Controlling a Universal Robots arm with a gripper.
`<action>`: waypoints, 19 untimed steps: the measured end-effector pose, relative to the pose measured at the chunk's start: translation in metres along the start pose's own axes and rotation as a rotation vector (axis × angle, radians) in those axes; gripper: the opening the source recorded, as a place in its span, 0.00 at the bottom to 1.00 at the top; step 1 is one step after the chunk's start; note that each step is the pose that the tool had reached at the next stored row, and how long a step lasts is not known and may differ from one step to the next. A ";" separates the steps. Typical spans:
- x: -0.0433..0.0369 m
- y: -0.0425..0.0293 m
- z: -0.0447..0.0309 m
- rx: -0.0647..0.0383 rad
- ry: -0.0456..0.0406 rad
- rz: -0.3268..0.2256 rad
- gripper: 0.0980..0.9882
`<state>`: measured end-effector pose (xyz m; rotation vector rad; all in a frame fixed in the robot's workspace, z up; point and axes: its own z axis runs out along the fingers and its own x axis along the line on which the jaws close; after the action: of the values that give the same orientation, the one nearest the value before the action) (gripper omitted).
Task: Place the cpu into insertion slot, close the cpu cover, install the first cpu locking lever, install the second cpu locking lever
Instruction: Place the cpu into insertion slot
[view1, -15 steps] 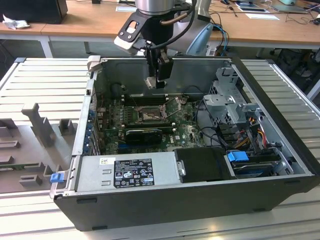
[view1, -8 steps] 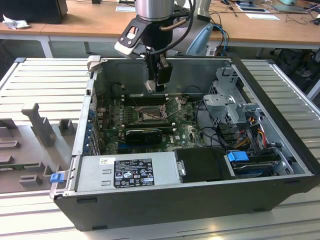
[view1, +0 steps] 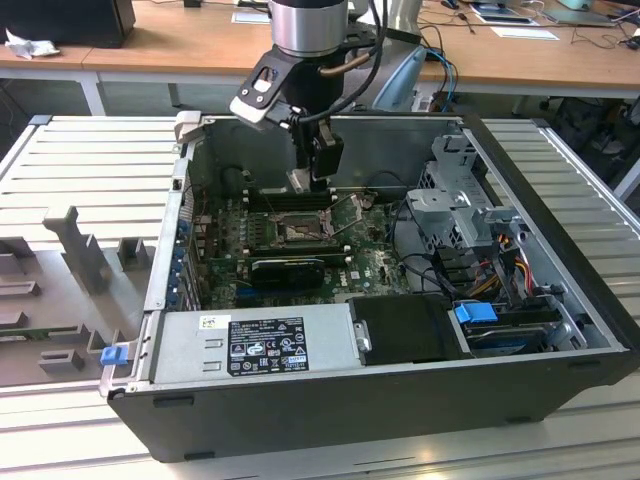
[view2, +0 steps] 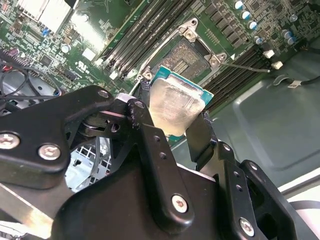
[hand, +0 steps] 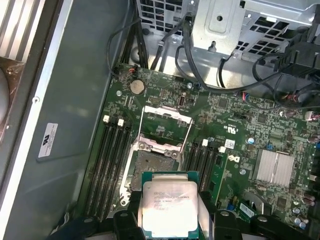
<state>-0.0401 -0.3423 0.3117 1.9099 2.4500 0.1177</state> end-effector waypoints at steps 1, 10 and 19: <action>0.0000 -0.0001 0.0010 0.001 0.0002 0.000 0.48; -0.0002 -0.0009 0.0095 0.001 -0.0059 0.084 0.48; -0.0003 -0.0019 0.0191 0.003 -0.0077 0.114 0.48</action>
<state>-0.0405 -0.3423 0.2925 2.0471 2.3373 0.1092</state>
